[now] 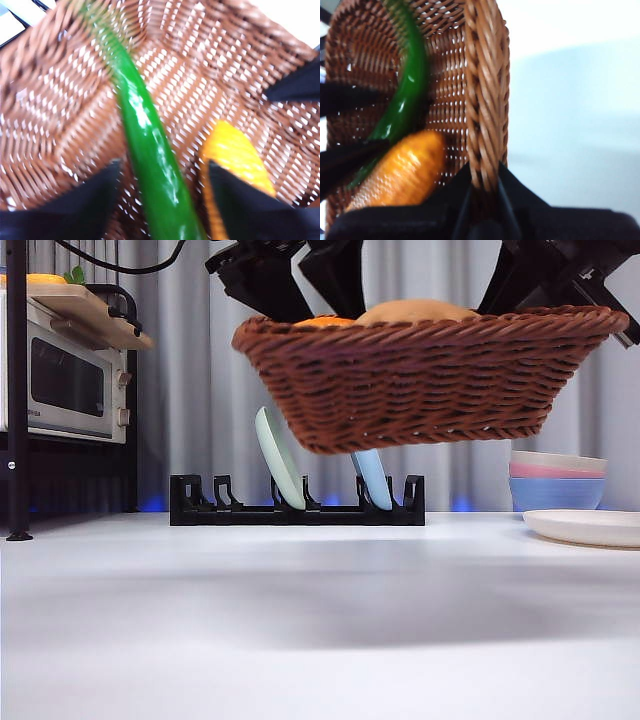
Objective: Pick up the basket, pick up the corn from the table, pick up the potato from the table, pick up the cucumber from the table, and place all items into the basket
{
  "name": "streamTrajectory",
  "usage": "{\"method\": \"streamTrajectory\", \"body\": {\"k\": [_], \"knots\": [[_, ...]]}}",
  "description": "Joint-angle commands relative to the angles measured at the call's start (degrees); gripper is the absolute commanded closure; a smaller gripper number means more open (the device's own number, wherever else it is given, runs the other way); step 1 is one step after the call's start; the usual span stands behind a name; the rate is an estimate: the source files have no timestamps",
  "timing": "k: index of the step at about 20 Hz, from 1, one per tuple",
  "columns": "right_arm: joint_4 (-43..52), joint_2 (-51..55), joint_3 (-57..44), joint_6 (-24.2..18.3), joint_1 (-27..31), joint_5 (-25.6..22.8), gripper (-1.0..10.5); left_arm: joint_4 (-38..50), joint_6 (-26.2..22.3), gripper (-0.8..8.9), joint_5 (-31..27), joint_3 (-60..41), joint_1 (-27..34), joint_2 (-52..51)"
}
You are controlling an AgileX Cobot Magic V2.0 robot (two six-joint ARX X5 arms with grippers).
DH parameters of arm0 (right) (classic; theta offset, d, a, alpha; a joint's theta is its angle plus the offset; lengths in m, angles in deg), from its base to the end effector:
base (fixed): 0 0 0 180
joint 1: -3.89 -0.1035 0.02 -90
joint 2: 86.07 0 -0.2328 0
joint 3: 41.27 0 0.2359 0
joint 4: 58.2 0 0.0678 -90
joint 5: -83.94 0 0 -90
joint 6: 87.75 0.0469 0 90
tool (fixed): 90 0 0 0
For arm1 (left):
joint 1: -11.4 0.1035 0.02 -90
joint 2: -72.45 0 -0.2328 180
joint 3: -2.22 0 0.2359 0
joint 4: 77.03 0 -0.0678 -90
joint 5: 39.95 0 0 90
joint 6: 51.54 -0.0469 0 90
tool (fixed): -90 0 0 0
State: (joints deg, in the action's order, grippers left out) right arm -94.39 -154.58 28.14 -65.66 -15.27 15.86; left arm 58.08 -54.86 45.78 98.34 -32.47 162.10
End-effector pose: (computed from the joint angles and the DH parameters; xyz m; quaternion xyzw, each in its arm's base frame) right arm 0.2412 0.1023 0.2595 0.1781 0.3615 0.2701 0.8744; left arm 0.2495 -0.2350 0.2917 0.1599 0.2910 -0.3284 0.8842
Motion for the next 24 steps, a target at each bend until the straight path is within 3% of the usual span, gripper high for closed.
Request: {"method": "streamTrajectory", "body": {"k": [1, 10, 16, 18, 22, 24], "knots": [[1.3, -0.4, 0.0, 1.0, -0.1, 0.1, 9.6, 0.0, 0.8, 2.46, 0.1, 0.3, -0.6, -1.4], [8.7, -14.6, 0.0, 3.7, 0.2, -2.8, 9.6, -14.2, 0.8, 2.48, 0.2, 13.7, -4.1, -13.6], [9.0, -22.8, 0.0, 3.8, 0.8, -2.8, 9.6, -17.1, 0.8, 2.48, 0.2, 14.7, -4.5, -21.6], [9.0, -23.5, 0.0, 3.6, 0.9, -2.8, 8.9, -17.6, 0.8, 2.48, 0.2, 14.7, -4.5, -23.2], [9.1, -23.1, 0.0, 1.1, 1.4, -3.2, 4.8, -18.9, 0.6, 2.48, 0.2, 14.7, -4.5, -24.9], [8.9, -22.0, 0.0, -0.4, 2.1, -4.3, 4.3, -19.7, 0.5, 2.49, 0.0, 14.7, -4.5, -25.4]]}}
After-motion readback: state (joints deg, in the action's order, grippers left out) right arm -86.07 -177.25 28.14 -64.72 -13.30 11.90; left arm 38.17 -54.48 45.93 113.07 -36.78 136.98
